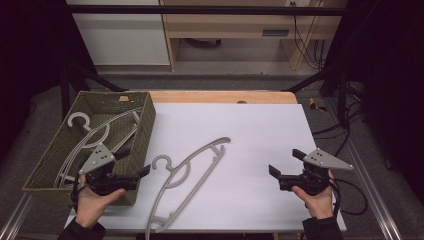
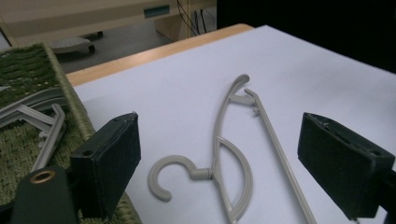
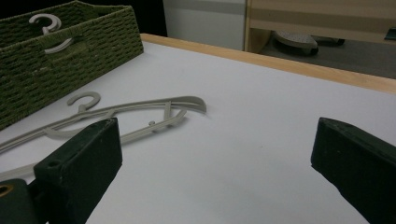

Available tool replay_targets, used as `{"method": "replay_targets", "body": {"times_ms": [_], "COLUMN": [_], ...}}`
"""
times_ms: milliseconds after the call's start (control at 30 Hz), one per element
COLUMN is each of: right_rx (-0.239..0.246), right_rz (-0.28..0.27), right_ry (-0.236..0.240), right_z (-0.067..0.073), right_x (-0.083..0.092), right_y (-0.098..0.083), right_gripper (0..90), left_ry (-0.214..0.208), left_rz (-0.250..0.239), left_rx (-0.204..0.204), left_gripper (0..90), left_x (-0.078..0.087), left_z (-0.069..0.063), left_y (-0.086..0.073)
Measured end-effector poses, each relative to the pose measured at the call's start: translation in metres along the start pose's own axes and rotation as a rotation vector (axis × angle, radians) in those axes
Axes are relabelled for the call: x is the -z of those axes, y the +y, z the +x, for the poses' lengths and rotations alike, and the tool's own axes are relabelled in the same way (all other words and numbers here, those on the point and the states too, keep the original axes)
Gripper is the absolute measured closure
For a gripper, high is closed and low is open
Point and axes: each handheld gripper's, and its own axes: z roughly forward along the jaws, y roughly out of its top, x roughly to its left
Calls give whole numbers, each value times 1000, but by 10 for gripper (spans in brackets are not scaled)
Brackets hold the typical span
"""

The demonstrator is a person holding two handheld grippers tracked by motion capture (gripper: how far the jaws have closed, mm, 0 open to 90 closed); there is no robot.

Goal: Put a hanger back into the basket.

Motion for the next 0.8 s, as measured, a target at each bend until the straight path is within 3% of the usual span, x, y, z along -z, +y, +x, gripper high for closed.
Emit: {"method": "replay_targets", "body": {"times_ms": [267, 600, 800], "right_rx": [-3, 2, 2], "right_rz": [-8, -4, 2], "right_ry": [0, 7, 10], "right_z": [1, 2, 3], "right_x": [2, 3, 1], "right_y": [1, 0, 0], "right_gripper": [24, 24, 24], "left_ry": [-32, -26, -19], "left_rz": [55, 211, 293], "left_rx": [-23, -18, 9], "left_gripper": [147, 233, 296], "left_x": [-16, -51, -73], "left_z": [-20, -40, -40], "left_y": [5, -4, -17]}}
